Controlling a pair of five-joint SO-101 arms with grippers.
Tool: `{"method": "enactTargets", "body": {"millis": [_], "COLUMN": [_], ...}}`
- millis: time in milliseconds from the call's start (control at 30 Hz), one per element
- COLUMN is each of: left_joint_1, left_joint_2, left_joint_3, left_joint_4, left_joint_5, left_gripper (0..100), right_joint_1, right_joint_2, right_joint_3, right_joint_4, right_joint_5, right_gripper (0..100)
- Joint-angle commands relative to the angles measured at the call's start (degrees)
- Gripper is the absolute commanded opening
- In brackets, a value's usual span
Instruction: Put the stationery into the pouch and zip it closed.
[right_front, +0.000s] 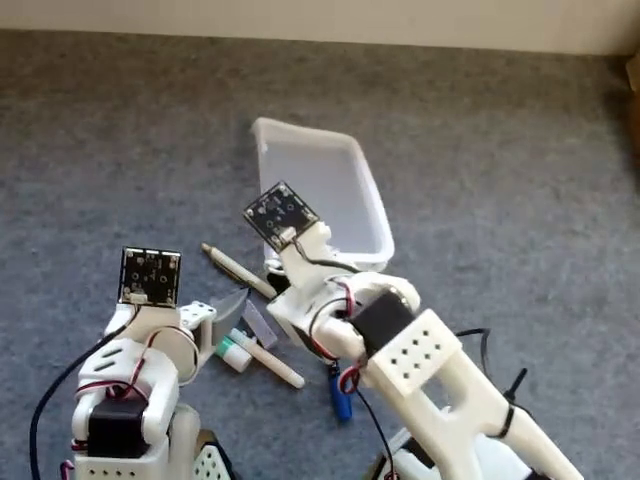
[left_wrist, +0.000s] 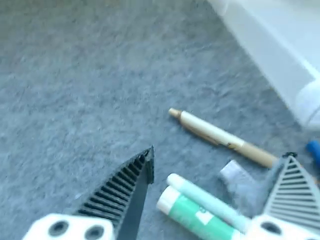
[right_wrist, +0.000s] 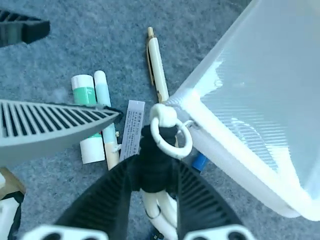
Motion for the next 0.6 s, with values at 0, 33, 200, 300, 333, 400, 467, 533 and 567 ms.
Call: {"method": "enactTargets", "body": {"millis": [0, 33, 200, 300, 333, 400, 467, 533, 567], "left_joint_1": [3.03, 3.12, 3.12, 4.18, 5.32, 7.78, 9.10, 9.01, 9.01], "left_joint_2": [-0.40, -0.40, -0.40, -0.40, -0.40, -0.40, -0.40, -0.40, -0.40], "left_joint_3": [-3.21, -3.38, -3.12, -3.12, -3.03, -2.15, -0.40, 1.63, 2.33], "left_joint_4": [-3.52, -3.69, -5.71, -5.89, -5.89, -5.89, -7.65, -10.11, -10.90], "left_joint_5": [2.29, 2.37, 2.46, 2.46, 2.46, 2.55, 3.69, 3.96, 3.96], "left_gripper": [36, 36, 36, 36, 36, 35, 35, 35, 35], "right_joint_1": [0.75, 0.75, 0.48, 0.31, 0.31, 0.31, 0.31, 0.13, -0.40], "right_joint_2": [-4.00, -4.18, -4.26, -4.62, -4.79, -4.79, -4.70, -4.79, -4.79], "right_joint_3": [-0.22, -0.22, -0.22, -0.40, -0.40, -0.40, -0.40, -0.40, -0.40], "right_joint_4": [0.40, 0.40, 0.66, 1.98, 2.07, 2.07, 2.07, 2.07, 2.15], "right_joint_5": [0.70, 0.70, 0.70, 0.70, 0.70, 0.70, 0.70, 0.70, 0.70], "right_gripper": [0.5, 0.5, 0.5, 0.5, 0.5, 0.5, 0.5, 0.5, 0.5]}}
